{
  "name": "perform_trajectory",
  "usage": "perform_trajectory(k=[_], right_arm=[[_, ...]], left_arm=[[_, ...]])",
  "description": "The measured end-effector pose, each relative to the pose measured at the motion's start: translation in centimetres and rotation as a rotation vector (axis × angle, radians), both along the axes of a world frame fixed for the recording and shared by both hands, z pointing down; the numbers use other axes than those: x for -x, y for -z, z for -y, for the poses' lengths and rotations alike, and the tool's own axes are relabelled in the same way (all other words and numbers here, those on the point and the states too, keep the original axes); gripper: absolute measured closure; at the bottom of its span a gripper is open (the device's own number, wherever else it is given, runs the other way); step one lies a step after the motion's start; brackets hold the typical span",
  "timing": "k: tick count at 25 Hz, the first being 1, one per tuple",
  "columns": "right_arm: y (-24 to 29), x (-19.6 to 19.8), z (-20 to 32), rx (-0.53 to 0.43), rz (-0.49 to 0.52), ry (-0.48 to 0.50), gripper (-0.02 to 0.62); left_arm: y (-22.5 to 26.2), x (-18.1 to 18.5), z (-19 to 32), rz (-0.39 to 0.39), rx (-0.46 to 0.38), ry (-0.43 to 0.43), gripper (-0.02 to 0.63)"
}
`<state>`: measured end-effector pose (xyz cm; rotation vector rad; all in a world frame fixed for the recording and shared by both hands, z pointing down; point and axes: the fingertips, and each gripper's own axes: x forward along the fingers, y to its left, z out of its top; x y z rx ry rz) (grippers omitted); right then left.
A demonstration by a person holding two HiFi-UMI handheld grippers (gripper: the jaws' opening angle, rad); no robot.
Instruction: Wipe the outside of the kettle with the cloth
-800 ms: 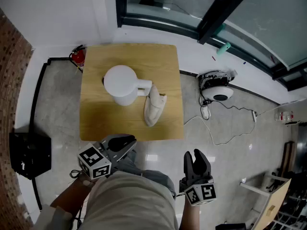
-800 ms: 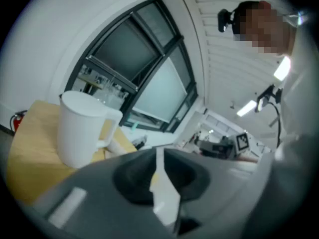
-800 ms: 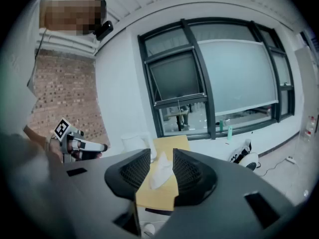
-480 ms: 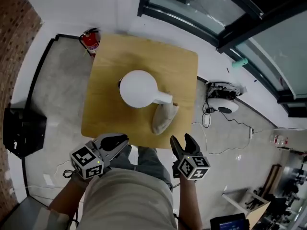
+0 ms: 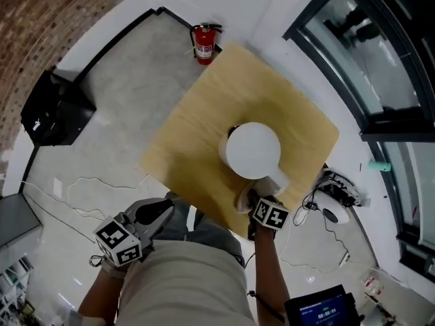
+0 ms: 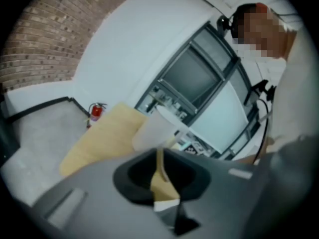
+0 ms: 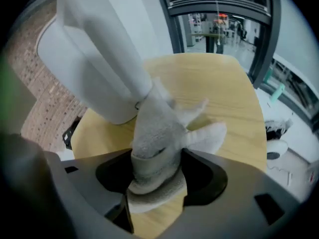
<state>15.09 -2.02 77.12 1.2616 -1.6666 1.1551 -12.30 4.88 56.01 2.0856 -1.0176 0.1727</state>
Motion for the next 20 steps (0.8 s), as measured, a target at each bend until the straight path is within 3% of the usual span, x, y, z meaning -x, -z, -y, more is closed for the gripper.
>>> perform_trajectory(k=[4,7,9,11,15,18,20], right_arm=[[-0.1,1.4,0.0,-0.016,-0.049,0.129,0.324],[-0.1,2.0,-0.3,0.005,-0.001,0.184,0.427],[0.0,2.0,0.1,0.026,0.044,0.192,0.447],[1.0,1.3,0.4,0.02,0.096,0.153,0.459],[5.5,-1.6,0.6,-0.096,0.151,0.074,0.465],[9.4,-3.6,1.3,-0.217,0.237,-0.005,0.465],[12.8,-4.8,2.6,-0.335,0.34,-0.076,0.466]], left_arm=[[0.3,0.0,-0.9,-0.009,0.0,0.078,0.575],[0.3,-1.3,-1.1,-0.004,-0.009,0.057,0.575],[0.3,-2.0,-0.5,-0.008,-0.023,0.045,0.575],[0.4,-2.9,0.2,-0.027,-0.042,0.031,0.575],[1.7,-5.1,1.3,-0.035,-0.103,-0.051,0.575],[3.3,-7.4,2.0,-0.027,-0.187,-0.164,0.575],[4.1,-10.1,1.9,-0.067,-0.224,-0.267,0.575]])
